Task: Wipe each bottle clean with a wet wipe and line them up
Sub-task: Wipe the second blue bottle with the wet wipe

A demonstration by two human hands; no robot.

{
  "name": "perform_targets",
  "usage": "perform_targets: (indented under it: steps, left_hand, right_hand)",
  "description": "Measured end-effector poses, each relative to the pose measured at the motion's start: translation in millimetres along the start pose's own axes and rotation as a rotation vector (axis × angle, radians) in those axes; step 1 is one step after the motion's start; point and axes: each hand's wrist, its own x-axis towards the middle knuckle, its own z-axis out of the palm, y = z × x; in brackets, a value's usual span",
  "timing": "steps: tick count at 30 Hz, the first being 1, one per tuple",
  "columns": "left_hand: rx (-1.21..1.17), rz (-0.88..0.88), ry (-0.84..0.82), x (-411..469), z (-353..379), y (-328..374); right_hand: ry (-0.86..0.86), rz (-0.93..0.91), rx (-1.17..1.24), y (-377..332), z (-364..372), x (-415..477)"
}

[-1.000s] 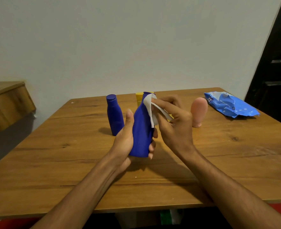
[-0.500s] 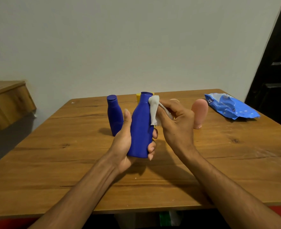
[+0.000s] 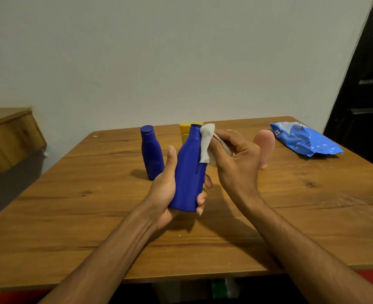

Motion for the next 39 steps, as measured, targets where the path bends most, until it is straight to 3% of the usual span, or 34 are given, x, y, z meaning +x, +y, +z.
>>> perform_targets:
  steps: [6, 11, 15, 17, 22, 28, 34, 39]
  left_hand:
    - [-0.006, 0.037, 0.08, 1.4, -2.8, -0.8]
    - [0.006, 0.033, 0.11, 2.6, -1.0, -3.7]
    - [-0.018, 0.108, 0.256, 8.0, -4.6, -3.9]
    - [-0.041, 0.12, 0.3, 9.0, -6.1, -3.0]
    - [0.006, 0.068, 0.16, 3.6, -1.2, -1.1]
    - [-0.076, 0.072, 0.15, 3.6, -2.2, 1.7]
    - [-0.059, -0.018, 0.089, -0.8, 0.3, -0.6]
    - [-0.117, 0.05, 0.158, 3.0, 0.6, -2.0]
  right_hand:
    - [-0.132, -0.15, -0.122, 3.9, 0.1, -5.7]
    - [-0.077, -0.132, -0.141, 4.7, 2.2, -5.0]
    - [-0.284, -0.261, -0.215, 7.6, 3.1, -14.4]
    - [-0.3, -0.296, -0.251, 8.3, 5.2, -16.0]
    - [-0.092, -0.138, -0.179, 6.5, 5.3, -9.3]
    - [-0.166, -0.045, -0.122, 6.9, 4.1, -9.2]
    - [-0.077, 0.263, 0.206, -2.2, 0.7, -2.8]
    - [-0.153, 0.211, 0.118, -1.5, -0.6, -4.1]
